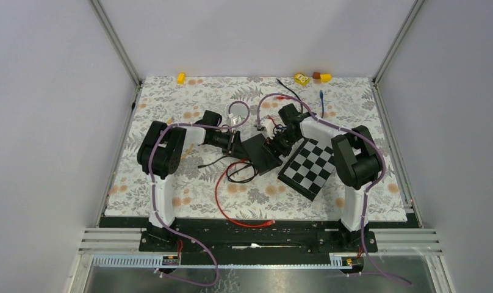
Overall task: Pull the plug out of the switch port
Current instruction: Pull the connector from the switch port.
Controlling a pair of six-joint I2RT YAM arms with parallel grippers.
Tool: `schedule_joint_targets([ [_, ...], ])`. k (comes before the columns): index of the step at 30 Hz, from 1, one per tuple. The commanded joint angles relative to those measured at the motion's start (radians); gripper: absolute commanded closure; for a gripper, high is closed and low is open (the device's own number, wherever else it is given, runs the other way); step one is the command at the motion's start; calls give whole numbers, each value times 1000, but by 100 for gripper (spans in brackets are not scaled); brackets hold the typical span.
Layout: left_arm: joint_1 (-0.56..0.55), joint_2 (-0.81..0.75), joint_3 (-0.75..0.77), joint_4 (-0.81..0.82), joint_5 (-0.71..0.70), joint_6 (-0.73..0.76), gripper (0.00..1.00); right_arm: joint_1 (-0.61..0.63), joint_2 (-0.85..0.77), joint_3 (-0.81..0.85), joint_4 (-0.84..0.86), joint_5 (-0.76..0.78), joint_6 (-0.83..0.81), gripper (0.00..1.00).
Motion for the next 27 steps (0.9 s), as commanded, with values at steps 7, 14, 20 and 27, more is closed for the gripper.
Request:
schedule_joint_targets([
  [7,-6,72,-30,105,-62,-58,66,2,-1,-30,24,0,18,9],
  [14,-7,104,-33,134,-40,-97,69,2,4,-29,27,-1,23,9],
  [20,-7,119,-34,156,-31,-125,73,2,6,-31,32,-2,29,9],
  [27,-7,151,-29,185,-30,-175,74,3,13,-29,34,-4,32,10],
])
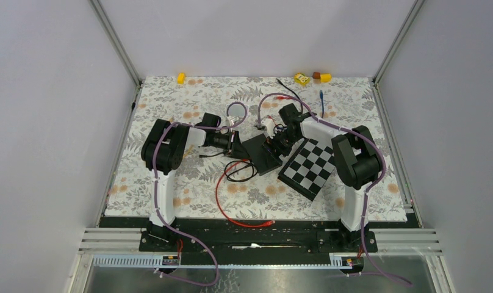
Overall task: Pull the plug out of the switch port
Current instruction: Pull the connector from the switch port.
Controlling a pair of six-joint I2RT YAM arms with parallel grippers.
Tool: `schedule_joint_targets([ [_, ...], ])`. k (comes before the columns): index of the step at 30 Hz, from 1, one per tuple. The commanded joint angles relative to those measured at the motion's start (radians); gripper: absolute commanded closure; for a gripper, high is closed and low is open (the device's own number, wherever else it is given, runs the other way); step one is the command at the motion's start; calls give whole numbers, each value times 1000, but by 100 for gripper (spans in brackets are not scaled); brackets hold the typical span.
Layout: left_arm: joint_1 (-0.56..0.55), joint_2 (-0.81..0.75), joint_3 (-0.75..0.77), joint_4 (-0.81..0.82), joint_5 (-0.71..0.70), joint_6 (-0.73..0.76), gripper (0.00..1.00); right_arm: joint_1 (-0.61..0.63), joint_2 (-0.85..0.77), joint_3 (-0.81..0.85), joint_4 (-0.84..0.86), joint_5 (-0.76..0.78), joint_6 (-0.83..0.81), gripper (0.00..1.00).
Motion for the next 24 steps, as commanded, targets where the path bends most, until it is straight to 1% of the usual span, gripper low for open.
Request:
schedule_joint_targets([
  [1,-21,74,-23,40,-116,2,74,4,13,-22,13,-7,3,10],
  [5,-21,74,-26,37,-138,-8,75,5,15,-25,20,-6,3,10],
  [7,-20,71,-26,29,-149,-5,78,4,16,-23,21,-5,5,10],
  [11,-19,74,-23,21,-157,-3,88,5,14,-24,37,10,19,10],
  [13,-17,77,-20,17,-156,-2,90,5,7,-26,55,29,36,10],
  [18,-9,80,-17,14,-154,0,94,4,-23,-36,126,96,122,8],
  [24,-4,74,-14,6,-158,13,99,5,-45,-33,213,189,270,7],
])
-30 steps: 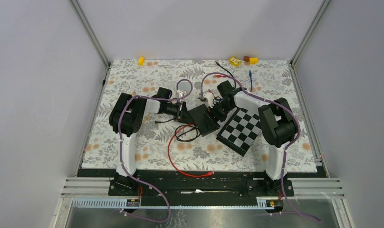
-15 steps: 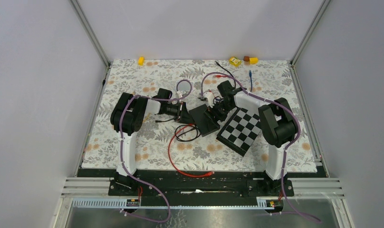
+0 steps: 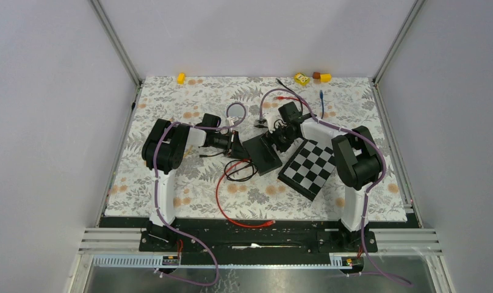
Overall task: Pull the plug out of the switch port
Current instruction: Pull the connector from the switch port.
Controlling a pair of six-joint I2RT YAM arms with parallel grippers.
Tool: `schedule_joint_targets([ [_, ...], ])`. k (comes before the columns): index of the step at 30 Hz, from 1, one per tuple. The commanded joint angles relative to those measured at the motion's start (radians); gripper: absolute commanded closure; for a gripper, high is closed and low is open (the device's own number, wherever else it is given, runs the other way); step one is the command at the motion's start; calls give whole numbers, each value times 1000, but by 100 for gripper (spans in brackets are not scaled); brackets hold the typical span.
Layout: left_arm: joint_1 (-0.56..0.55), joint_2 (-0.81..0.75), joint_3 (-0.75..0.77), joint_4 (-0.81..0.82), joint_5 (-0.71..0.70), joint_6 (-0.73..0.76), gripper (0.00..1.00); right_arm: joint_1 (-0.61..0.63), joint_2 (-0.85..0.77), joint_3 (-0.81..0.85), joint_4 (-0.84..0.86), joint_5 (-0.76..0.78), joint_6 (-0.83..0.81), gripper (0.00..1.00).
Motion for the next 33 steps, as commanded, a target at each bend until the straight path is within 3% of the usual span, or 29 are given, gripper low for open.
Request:
schedule_joint_targets([
  [1,-8,56,-14,-19,-177,69,100,6,-37,-11,85,111,143,6],
  [22,-8,41,-15,-30,-194,93,100,143,-56,-55,193,249,297,3],
  [33,-6,40,-14,-30,-194,100,100,150,-174,-172,326,302,351,3],
])
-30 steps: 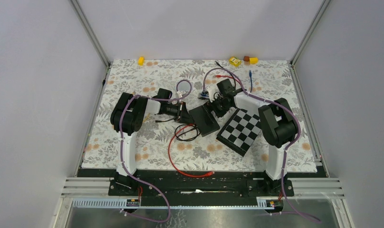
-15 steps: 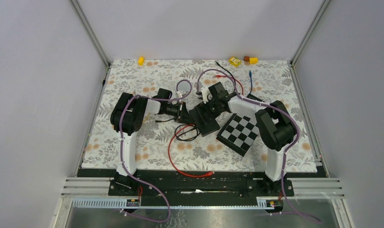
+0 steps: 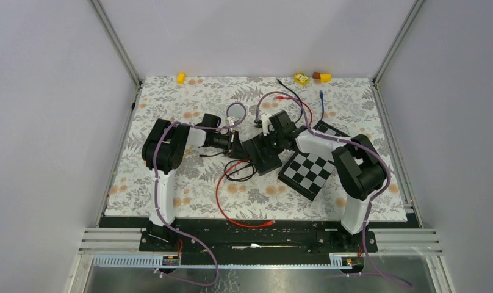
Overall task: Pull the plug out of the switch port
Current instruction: Pull the connector from the switch port.
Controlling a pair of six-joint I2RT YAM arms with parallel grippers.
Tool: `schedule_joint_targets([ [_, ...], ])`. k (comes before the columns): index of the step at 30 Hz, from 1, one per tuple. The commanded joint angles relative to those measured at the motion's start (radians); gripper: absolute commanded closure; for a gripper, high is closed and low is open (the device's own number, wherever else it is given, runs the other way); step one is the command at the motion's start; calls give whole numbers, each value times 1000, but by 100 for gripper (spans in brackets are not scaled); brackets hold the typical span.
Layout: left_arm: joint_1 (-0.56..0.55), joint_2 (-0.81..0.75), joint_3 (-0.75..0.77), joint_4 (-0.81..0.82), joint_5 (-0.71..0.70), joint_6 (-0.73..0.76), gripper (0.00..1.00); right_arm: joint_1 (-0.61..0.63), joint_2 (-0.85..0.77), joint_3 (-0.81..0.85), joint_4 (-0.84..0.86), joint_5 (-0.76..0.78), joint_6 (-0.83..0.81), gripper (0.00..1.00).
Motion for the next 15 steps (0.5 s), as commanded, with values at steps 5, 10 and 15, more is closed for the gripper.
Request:
schedule_joint_targets([
  [5,-7,40,-14,-25,-195,85,100,26,-122,-54,84,85,40,3],
  [10,-5,42,-12,-25,-192,83,100,31,-136,-46,80,84,38,3],
  [15,-6,45,-11,-25,-186,80,100,57,-135,-40,77,108,32,5],
])
